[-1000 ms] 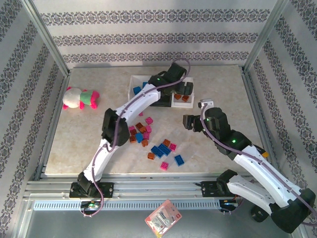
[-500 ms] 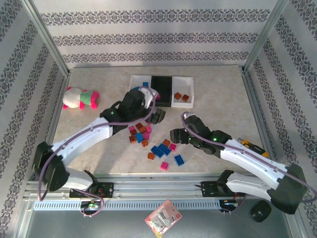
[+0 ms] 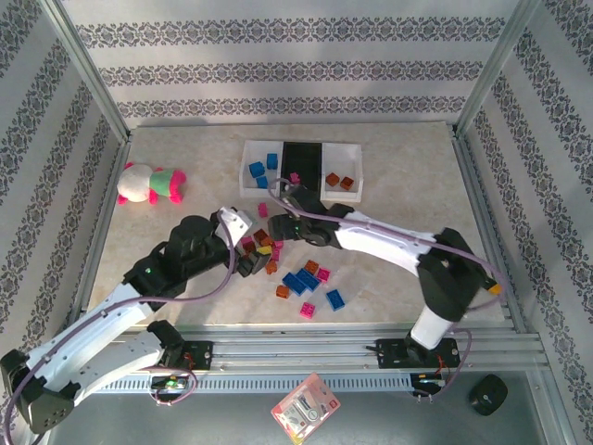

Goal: Sort the legos into containers by color
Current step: Pick up the lego from the center of the table.

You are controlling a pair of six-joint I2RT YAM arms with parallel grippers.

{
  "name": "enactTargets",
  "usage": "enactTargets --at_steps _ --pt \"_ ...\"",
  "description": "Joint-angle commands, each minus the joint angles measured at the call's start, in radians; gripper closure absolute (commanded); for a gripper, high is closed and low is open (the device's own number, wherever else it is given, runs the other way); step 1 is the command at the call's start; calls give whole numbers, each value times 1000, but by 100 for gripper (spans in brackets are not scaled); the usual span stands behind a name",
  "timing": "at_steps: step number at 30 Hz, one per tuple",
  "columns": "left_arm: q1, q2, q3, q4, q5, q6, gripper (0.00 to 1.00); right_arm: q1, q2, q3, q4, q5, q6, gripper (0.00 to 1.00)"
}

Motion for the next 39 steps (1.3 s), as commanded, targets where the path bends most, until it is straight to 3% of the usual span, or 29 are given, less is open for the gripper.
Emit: enactTargets --at_steps 1,8,13,28,33,39 --pt "12 -55 -45 -79 0 32 1 7 103 112 -38 -16 -58 24" --pt "12 -125 -107 -77 -31 34 1 -5 313 320 -177 21 -173 34" --pt "13 -133 -113 -106 17 59 1 -23 414 424 -263 33 -193 42" --pt "14 -133 -148 -74 28 38 1 -61 502 470 -297 15 -190 44" --pt "14 -133 -161 -61 20 21 1 -62 511 491 -310 15 -195 57" --pt "14 -125 -195 15 -13 -117 1 -63 450 478 -313 31 -182 70"
